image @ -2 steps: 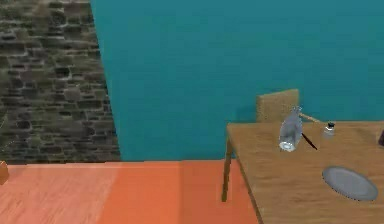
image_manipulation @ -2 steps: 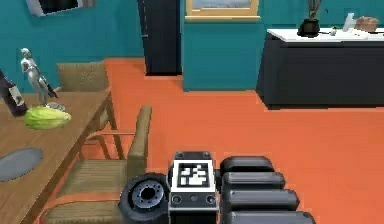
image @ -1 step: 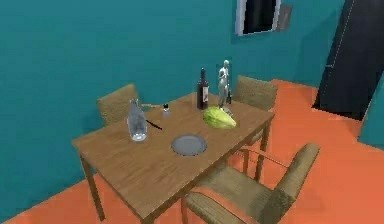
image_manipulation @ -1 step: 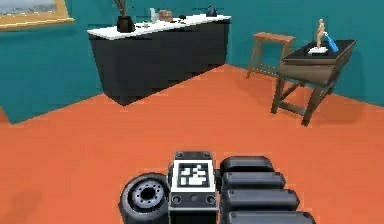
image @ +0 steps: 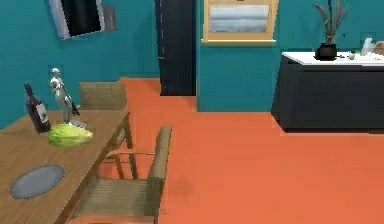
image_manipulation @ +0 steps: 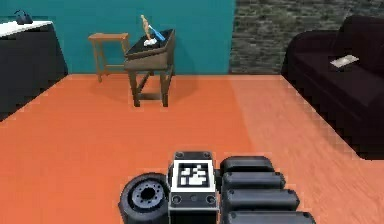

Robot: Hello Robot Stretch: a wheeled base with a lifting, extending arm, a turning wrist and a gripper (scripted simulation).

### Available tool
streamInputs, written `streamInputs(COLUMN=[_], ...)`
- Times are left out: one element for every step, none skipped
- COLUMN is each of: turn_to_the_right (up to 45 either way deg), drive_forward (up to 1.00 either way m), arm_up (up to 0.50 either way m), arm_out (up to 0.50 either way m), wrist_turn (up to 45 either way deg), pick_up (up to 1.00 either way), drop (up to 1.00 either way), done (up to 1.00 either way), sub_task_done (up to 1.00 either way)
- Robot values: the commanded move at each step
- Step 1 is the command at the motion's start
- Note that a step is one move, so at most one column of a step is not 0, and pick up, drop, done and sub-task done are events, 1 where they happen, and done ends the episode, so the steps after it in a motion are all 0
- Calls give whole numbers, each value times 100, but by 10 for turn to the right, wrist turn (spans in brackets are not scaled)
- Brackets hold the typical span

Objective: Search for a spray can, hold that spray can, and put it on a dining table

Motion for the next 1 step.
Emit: streamInputs(turn_to_the_right=[-450], drive_forward=[0], arm_up=[0], arm_out=[0], wrist_turn=[0], pick_up=[0], drop=[0], done=[0], sub_task_done=[0])
